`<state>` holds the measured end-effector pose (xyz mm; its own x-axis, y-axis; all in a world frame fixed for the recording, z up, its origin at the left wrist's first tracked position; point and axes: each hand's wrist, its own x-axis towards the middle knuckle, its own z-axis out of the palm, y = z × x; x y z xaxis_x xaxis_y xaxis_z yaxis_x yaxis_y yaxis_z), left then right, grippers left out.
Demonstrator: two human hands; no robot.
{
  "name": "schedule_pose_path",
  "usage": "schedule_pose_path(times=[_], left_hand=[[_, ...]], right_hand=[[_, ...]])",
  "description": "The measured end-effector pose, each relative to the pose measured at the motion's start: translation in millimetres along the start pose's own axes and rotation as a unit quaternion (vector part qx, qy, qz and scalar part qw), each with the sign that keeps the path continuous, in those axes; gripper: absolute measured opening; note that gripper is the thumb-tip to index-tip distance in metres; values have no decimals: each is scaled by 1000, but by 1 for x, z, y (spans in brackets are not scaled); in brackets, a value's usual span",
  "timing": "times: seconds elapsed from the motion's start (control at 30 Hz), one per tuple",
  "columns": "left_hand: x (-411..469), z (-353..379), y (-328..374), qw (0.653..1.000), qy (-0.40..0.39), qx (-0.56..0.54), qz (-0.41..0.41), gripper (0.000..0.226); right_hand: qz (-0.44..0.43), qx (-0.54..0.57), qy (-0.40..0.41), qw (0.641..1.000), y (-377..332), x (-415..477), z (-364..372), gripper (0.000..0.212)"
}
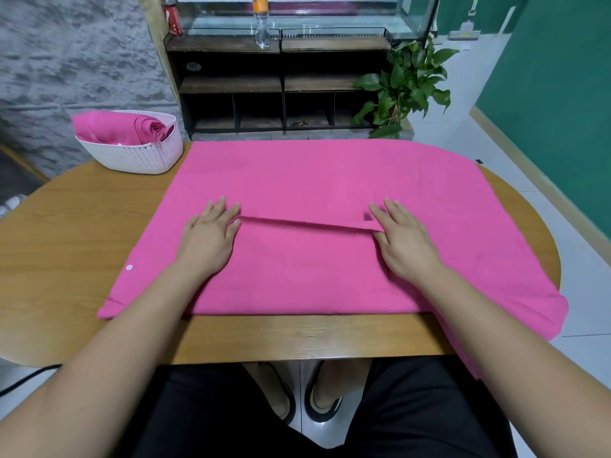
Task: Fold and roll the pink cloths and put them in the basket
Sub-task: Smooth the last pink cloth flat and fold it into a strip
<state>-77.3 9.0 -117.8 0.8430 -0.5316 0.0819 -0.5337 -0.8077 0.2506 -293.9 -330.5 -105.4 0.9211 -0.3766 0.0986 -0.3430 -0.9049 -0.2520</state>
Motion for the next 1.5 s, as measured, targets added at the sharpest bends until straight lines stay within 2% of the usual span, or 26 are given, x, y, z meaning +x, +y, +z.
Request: schedule_pose_path(times=[0.1, 0.37, 0.63, 0.83, 0.97, 1.13, 1.33, 1.5], left_hand=[[5, 9, -1, 999, -25, 19, -11, 53], [-18, 10, 0, 1000, -18, 21, -5, 54], [-101, 12, 1, 1000, -10, 26, 11, 63], [-144, 12, 2, 999, -11, 25, 20, 61], [-128, 4, -3, 999, -11, -26, 22, 60], [-60, -13, -1, 997, 52, -53, 27, 59], [-5, 6, -13, 1000, -13, 4, 4, 50], [-17, 13, -13, 1000, -13, 13, 4, 51]], right_hand=[[7, -35, -30, 999, 0, 8, 13, 58], [3, -29, -19, 999, 0, -15, 14, 59], [-1, -21, -6, 1000, -4, -93, 14, 65], [-12, -26, -13, 1000, -6, -137, 15, 69], [-10, 27, 0, 1000, -6, -127, 5, 71], [-4, 36, 51, 998, -11, -65, -17, 70], [-3, -4, -32, 999, 1, 1, 5, 61], [5, -14, -24, 1000, 7, -5, 18, 58]])
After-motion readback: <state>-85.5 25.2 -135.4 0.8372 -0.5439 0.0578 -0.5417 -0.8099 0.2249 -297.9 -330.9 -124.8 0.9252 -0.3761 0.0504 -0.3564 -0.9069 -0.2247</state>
